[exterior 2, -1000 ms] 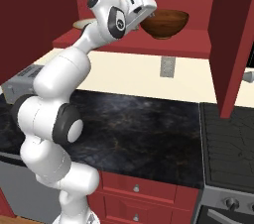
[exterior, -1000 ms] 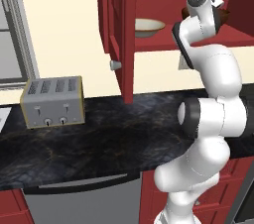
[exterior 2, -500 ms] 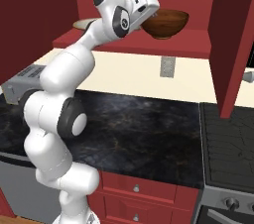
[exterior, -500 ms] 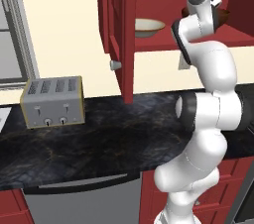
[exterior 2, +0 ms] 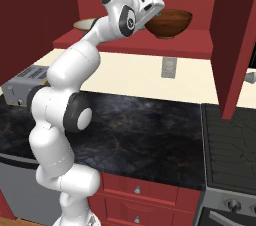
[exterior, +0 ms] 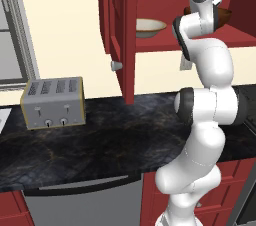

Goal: Move the bowls from the cabinet to the plates on the dining table.

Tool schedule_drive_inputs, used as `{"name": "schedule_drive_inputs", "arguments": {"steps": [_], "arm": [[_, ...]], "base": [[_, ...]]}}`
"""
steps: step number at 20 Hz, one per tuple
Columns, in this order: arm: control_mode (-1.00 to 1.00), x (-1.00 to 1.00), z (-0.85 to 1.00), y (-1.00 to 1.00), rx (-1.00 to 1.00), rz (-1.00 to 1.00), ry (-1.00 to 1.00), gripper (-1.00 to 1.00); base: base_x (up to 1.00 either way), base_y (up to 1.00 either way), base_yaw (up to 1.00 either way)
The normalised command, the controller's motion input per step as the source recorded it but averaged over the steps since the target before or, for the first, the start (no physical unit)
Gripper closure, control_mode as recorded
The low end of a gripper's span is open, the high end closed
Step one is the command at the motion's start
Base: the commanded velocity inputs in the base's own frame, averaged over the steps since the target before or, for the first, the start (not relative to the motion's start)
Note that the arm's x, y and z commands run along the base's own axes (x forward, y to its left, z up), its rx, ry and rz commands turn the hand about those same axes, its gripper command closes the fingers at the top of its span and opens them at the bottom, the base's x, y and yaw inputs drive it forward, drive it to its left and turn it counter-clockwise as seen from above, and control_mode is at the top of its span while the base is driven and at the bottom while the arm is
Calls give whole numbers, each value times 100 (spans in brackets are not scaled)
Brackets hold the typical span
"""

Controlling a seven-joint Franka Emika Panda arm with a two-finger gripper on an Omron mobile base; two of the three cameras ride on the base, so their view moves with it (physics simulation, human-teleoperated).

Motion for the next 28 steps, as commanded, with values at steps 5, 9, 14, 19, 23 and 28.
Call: {"name": "schedule_drive_inputs", "arguments": {"steps": [5, 9, 14, 19, 23, 28], "arm": [[-100, 13, -33, -11, 0, 5, 1, -100], [-100, 0, -50, -9, 0, 1, 0, -100], [-100, -2, -63, -8, -3, 0, -2, -100], [-100, 0, -45, -2, 0, 0, 0, -100], [-100, 0, -49, 0, 0, 0, 0, -100], [-100, 0, -50, 0, 0, 0, 0, 100]], "base": [[0, 0, 0], [0, 0, 0], [0, 0, 0], [0, 0, 0], [0, 0, 0], [0, 0, 0]]}}
